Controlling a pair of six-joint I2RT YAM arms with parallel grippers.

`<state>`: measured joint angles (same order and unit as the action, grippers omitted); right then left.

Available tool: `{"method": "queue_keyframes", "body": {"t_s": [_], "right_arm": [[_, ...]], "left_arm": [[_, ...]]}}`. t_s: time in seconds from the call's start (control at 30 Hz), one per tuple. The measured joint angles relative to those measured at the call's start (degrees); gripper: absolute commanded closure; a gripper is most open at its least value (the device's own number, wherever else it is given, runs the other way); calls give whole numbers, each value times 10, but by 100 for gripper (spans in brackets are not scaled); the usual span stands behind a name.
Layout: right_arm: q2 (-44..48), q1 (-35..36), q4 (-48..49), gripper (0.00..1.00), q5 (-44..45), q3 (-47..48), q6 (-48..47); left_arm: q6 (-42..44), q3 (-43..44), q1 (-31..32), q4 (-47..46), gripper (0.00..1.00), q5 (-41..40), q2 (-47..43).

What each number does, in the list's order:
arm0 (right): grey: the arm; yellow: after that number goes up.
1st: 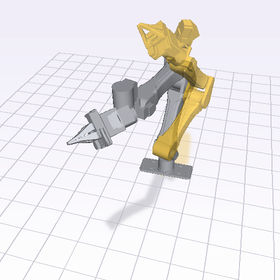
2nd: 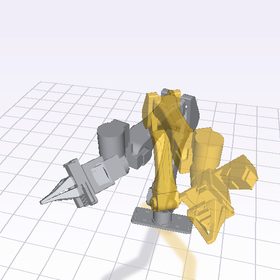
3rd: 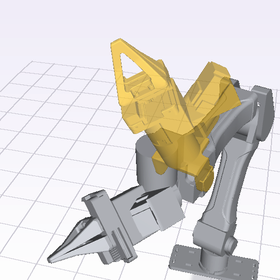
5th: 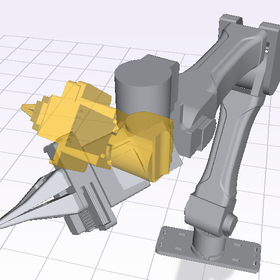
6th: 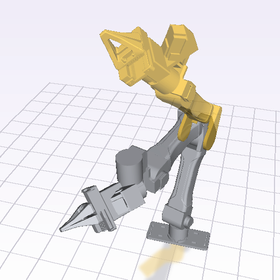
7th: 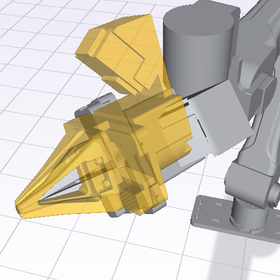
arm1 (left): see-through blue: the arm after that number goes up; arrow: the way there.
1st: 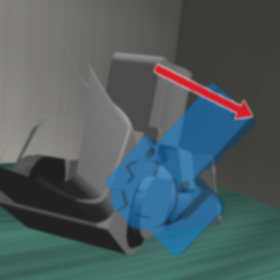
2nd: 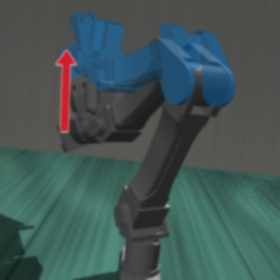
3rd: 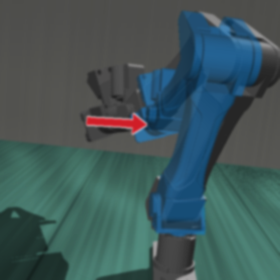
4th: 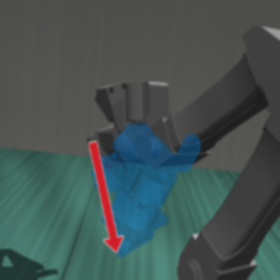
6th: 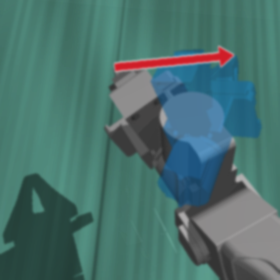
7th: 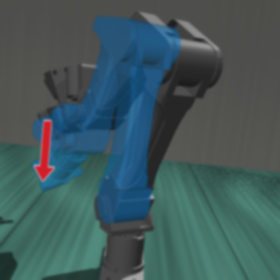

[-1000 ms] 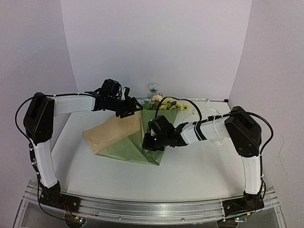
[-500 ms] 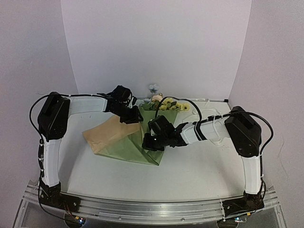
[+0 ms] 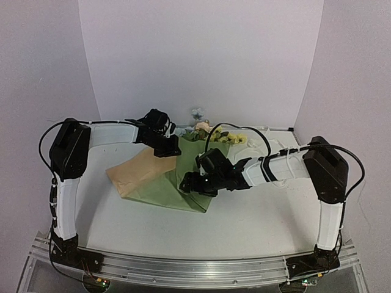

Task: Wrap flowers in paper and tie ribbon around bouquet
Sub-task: Fold the one-fourth-folded wrapping paper at the center of the board, then pick up the two-thirds-folded wrapping paper from the center of the board.

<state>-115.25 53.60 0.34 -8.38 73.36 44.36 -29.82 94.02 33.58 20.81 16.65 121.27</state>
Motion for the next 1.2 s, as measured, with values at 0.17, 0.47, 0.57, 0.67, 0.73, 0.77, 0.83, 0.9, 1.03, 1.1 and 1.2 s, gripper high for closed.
{"method": "queue_keyframes", "body": {"t_s": [0.17,0.47,0.57,0.67,0.73,0.77,0.83,0.9,1.03,1.1,1.2], "right_arm": [[32,1,1,35,1,-30,0],[41,8,-4,74,7,-61,9],[41,16,-5,77,12,-64,11],[41,22,-7,79,15,-77,13],[41,25,-13,79,15,-91,13],[41,26,-16,80,15,-98,13],[41,26,-25,80,15,-108,14],[41,26,-28,81,16,-113,14],[41,26,-29,81,20,-115,13],[44,26,-28,82,24,-119,13],[57,27,-31,81,38,-135,13]], "left_arm": [[0,-19,-10,-19,100,1,0],[6,-60,-28,-41,100,20,0],[7,-69,-29,-51,100,24,0],[7,-84,-29,-63,100,26,0],[5,-94,-29,-69,100,27,0],[3,-100,-29,-72,100,27,0],[-1,-111,-29,-79,100,27,0],[-4,-122,-29,-86,100,27,0],[-9,-143,-29,-105,100,27,0],[-14,-150,-29,-112,100,28,0],[-23,-164,-29,-130,100,36,0]]}}
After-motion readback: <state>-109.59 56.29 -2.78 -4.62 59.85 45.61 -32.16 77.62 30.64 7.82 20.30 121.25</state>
